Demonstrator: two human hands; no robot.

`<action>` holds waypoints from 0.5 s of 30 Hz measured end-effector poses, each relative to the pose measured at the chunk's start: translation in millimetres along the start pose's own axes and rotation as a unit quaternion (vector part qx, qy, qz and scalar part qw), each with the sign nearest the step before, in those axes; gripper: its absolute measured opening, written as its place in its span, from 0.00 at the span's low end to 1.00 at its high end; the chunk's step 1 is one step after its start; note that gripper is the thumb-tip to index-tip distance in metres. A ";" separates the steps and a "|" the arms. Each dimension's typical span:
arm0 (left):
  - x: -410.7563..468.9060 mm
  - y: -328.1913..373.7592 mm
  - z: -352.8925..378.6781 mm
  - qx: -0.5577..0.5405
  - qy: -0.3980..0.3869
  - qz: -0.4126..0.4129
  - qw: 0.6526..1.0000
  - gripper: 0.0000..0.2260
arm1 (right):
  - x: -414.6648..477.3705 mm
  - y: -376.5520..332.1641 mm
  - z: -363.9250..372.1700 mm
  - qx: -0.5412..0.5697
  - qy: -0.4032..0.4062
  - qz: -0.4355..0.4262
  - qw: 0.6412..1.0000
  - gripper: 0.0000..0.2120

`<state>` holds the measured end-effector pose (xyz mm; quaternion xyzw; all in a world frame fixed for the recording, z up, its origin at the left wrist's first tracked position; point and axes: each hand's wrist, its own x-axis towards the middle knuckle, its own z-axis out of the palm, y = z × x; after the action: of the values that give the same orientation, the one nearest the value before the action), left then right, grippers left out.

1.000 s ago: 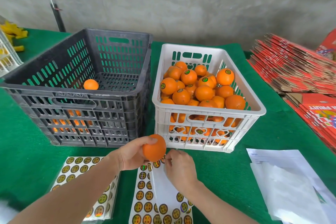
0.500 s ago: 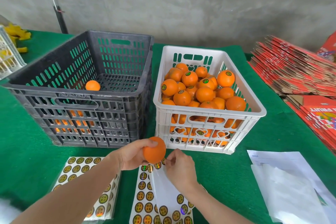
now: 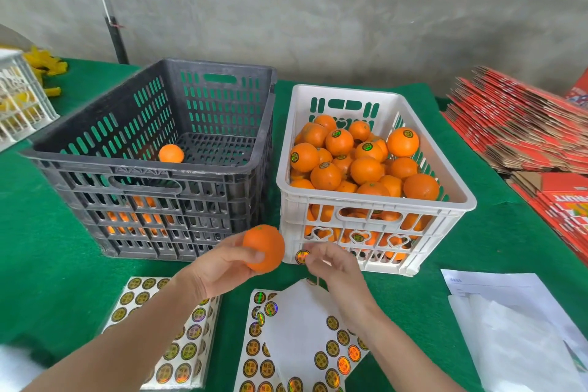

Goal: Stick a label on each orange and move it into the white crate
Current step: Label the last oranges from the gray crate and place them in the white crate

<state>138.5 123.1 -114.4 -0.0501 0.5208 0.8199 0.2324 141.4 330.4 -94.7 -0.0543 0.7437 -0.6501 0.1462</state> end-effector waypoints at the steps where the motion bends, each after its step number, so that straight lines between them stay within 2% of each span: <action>1: -1.0 1.8 2.9 0.001 -0.007 0.005 1.000 0.49 | -0.6 -9.6 -1.2 -0.011 -0.025 -0.019 0.999 0.08; 6: -3.2 8.3 20.6 -0.046 -0.050 0.019 0.998 0.44 | 1.1 -37.2 3.3 -0.138 -0.080 -0.092 0.983 0.11; 9: -4.1 12.1 25.9 -0.043 -0.056 0.023 0.997 0.43 | 4.3 -41.0 5.5 -0.205 -0.079 -0.119 0.968 0.11; 15: -8.0 14.0 29.5 -0.051 -0.054 0.016 0.997 0.42 | 5.8 -37.9 9.0 -0.256 -0.048 -0.144 0.955 0.10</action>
<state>144.3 141.4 -86.8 -0.0088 0.4653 0.8508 0.2442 134.4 314.7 -59.2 -0.2275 0.8618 -0.4484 0.0675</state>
